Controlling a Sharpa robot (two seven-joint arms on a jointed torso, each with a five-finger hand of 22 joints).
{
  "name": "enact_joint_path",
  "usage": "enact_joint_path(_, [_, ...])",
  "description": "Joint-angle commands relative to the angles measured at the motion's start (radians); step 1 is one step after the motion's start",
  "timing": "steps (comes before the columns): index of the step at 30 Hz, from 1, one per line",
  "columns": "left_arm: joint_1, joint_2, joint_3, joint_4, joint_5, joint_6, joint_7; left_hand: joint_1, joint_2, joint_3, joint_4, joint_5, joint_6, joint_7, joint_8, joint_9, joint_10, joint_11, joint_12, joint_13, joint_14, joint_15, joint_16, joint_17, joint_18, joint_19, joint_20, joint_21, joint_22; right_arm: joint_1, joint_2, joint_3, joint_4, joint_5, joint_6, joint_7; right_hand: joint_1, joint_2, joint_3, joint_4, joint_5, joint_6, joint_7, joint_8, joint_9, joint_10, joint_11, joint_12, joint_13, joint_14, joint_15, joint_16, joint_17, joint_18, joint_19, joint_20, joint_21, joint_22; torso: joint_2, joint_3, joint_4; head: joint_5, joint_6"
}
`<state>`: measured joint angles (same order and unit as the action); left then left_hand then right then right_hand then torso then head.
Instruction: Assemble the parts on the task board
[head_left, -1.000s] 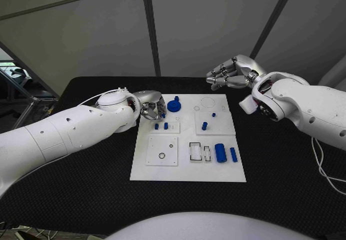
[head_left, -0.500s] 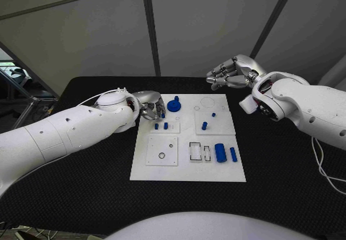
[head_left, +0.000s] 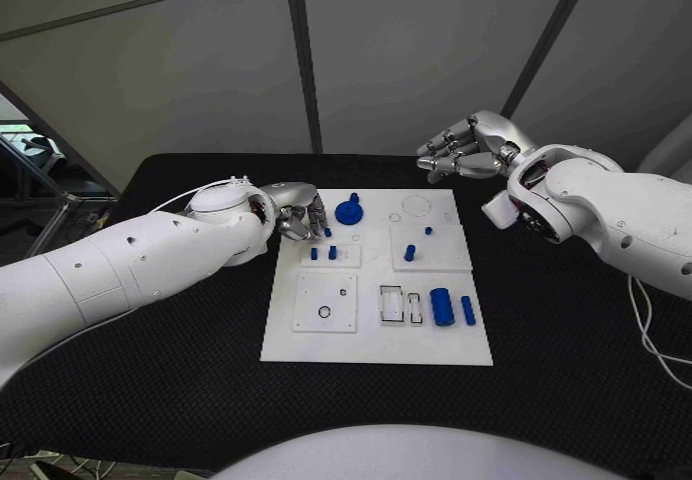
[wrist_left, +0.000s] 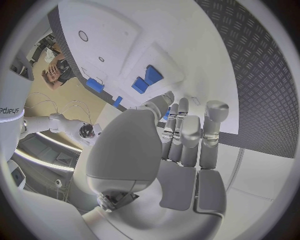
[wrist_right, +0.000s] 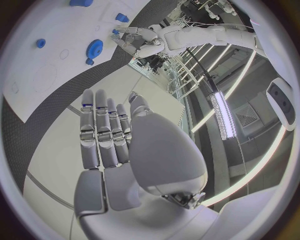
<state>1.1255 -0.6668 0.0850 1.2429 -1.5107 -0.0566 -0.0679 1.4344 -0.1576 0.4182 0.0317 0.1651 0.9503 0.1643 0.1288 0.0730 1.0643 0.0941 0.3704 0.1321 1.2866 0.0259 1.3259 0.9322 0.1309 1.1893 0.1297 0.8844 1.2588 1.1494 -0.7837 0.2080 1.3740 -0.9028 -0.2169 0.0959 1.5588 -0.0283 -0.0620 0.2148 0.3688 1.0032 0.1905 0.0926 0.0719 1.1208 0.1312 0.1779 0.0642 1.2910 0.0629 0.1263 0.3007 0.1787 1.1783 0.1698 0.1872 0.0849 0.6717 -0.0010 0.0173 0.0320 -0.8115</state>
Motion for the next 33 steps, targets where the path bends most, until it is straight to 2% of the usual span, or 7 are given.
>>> enact_joint_path(1, [0.002,-0.016,0.009,0.0,0.057,-0.053,0.01,-0.012,-0.003,0.008,0.001,-0.004,0.008,0.004,-0.001,0.0,-0.006,0.005,-0.005,0.001,-0.023,0.002,-0.02,-0.039,0.019,-0.022,0.002,-0.035,-0.015,0.001,-0.005,0.001,-0.01,-0.144,-0.009,-0.01,0.031,-0.007,0.011,-0.024,-0.017,0.02,-0.012,0.008,0.002,0.012,-0.021,0.006,-0.001,0.093,-0.03,0.054,0.024,0.006,0.081,-0.037,0.049,0.024,-0.002,0.0,0.0002,0.002,0.006])
enact_joint_path(6, [0.003,-0.056,0.023,0.007,0.175,-0.109,0.032,-0.022,-0.009,0.009,0.002,-0.005,0.019,0.003,0.0,-0.002,-0.014,0.007,-0.009,0.003,-0.115,0.003,-0.116,-0.203,0.049,-0.117,0.003,-0.2,-0.092,0.001,-0.016,0.001,-0.016,-0.297,-0.003,-0.038,0.05,-0.014,0.029,-0.045,-0.027,0.053,-0.033,0.015,0.002,0.051,-0.045,0.005,-0.001,0.2,-0.067,0.142,0.074,0.003,0.175,-0.08,0.132,0.069,-0.003,-0.0001,0.0009,-0.001,0.015])
enact_joint_path(11, [0.003,-0.106,0.028,0.029,0.404,-0.173,0.069,-0.014,-0.003,0.019,-0.008,-0.004,0.029,0.008,0.0,-0.003,-0.013,0.009,-0.009,0.006,-0.185,0.003,-0.22,-0.351,0.053,-0.138,0.002,-0.255,-0.125,-0.004,-0.031,0.0,-0.004,-0.475,0.028,-0.09,0.046,-0.028,0.066,-0.042,-0.034,0.082,-0.046,0.006,-0.003,0.092,-0.068,-0.025,0.0,0.214,-0.086,0.316,0.182,-0.001,0.218,-0.107,0.236,0.137,-0.004,-0.0012,0.0013,-0.011,0.029])
enact_joint_path(17, [0.002,-0.166,0.029,0.094,0.66,-0.232,0.148,-0.016,0.002,0.023,-0.015,-0.005,0.043,0.01,0.004,-0.003,-0.014,0.01,-0.007,0.009,-0.204,0.003,-0.276,-0.404,0.053,-0.143,0.001,-0.283,-0.145,-0.033,-0.05,-0.006,0.033,-0.689,0.064,-0.174,0.039,-0.05,0.128,-0.016,-0.096,0.091,-0.053,-0.014,-0.004,0.104,-0.07,-0.069,0.001,0.222,-0.09,0.611,0.401,-0.005,0.229,-0.111,0.345,0.214,-0.005,-0.0023,0.001,-0.049,0.049])
enact_joint_path(23, [-0.003,-0.219,0.028,0.15,1.04,-0.185,0.291,-0.04,0.007,0.007,-0.005,-0.006,0.048,0.009,0.005,-0.003,-0.019,0.01,-0.005,0.01,-0.218,0.006,-0.335,-0.436,0.053,-0.157,0.005,-0.329,-0.181,-0.06,-0.054,-0.01,0.061,-0.82,0.055,-0.229,0.025,-0.08,0.17,0.006,-0.112,0.079,-0.046,-0.027,-0.005,0.077,-0.057,-0.103,0.0,0.224,-0.082,0.781,0.547,-0.029,0.239,-0.105,0.527,0.405,-0.003,-0.0003,-0.0014,-0.077,0.064])
enact_joint_path(28, [-0.015,-0.254,0.027,0.203,1.233,-0.153,0.367,-0.062,0.008,-0.027,0.007,-0.008,0.06,0.0,0.013,-0.001,-0.008,0.005,0.011,0.017,-0.218,0.005,-0.351,-0.444,0.053,-0.155,0.006,-0.356,-0.204,-0.068,-0.053,-0.047,0.075,-0.88,0.063,-0.253,0.015,-0.105,0.208,0.017,-0.119,0.072,-0.04,-0.026,-0.004,0.073,-0.055,-0.108,0.001,0.22,-0.078,0.878,0.627,-0.039,0.23,-0.1,0.639,0.522,-0.003,-0.0015,0.0019,-0.09,0.067])
enact_joint_path(33, [-0.024,-0.272,0.027,0.243,1.305,-0.145,0.393,-0.066,0.011,-0.038,0.011,-0.007,0.06,-0.001,0.014,-0.001,-0.006,0.004,0.017,0.02,-0.218,0.004,-0.354,-0.446,0.053,-0.153,0.005,-0.365,-0.213,-0.071,-0.043,-0.078,0.075,-0.917,0.06,-0.262,0.007,-0.122,0.24,0.022,-0.123,0.071,-0.04,-0.026,-0.003,0.07,-0.05,-0.109,0.001,0.213,-0.077,0.931,0.667,-0.042,0.215,-0.094,0.704,0.589,-0.001,-0.0007,0.0004,-0.09,0.071])
